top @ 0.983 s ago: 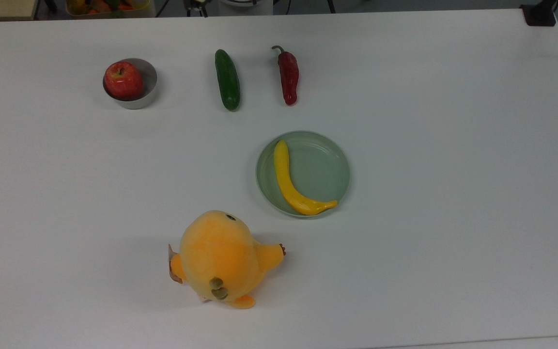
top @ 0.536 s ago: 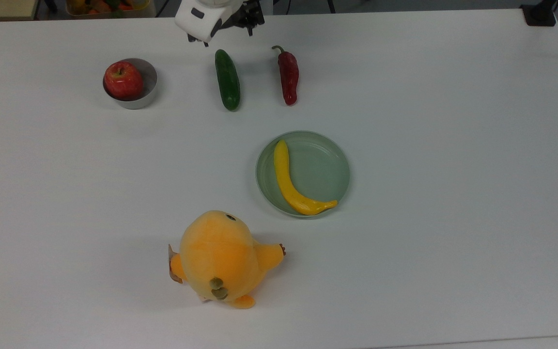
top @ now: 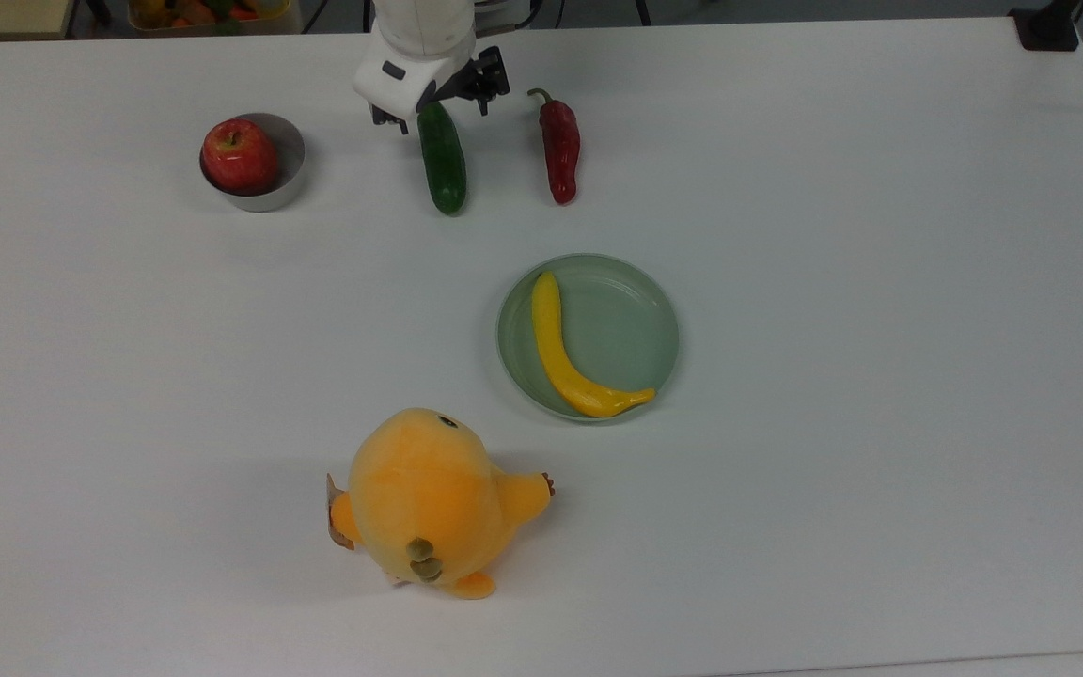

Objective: Put the cucumber on the left side of the bowl
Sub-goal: 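Move the gripper over the green cucumber and lower it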

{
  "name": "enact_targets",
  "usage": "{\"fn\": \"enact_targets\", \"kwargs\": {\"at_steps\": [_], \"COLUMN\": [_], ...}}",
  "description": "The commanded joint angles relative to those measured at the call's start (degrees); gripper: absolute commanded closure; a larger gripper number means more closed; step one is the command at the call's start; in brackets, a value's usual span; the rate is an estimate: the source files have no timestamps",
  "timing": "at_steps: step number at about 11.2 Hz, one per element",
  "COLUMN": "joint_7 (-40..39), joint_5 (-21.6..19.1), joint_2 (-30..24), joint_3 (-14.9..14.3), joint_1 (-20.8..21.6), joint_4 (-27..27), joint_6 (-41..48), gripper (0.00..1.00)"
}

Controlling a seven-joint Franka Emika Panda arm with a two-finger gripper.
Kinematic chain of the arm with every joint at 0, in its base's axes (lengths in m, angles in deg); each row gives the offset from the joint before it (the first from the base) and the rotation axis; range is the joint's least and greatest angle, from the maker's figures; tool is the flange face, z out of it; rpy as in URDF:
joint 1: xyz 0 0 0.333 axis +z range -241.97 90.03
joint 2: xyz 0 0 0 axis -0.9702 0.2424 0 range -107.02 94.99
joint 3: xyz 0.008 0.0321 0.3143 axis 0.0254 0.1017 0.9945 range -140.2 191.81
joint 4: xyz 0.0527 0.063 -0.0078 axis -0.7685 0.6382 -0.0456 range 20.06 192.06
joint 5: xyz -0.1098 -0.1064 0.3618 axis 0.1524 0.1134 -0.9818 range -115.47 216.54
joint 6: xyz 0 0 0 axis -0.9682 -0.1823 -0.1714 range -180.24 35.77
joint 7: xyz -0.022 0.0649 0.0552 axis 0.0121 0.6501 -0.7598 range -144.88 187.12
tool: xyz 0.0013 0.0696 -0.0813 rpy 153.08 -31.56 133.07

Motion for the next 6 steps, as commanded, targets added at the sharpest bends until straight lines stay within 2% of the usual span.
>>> {"fn": "enact_targets", "kwargs": {"at_steps": [1,3,5,6], "joint_7": [0.0,0.0,0.0,0.0], "joint_5": [2.6,2.6,2.6,2.6], "joint_2": [1.1,1.5,1.5,1.5], "joint_3": [0.0,0.0,0.0,0.0], "joint_1": [-0.2,-0.9,-0.9,-0.9], "joint_4": [3.9,3.9,3.8,3.8], "joint_6": [-7.3,-7.4,-7.3,-7.3], "gripper": [0.0,0.07,0.19,0.3]}}
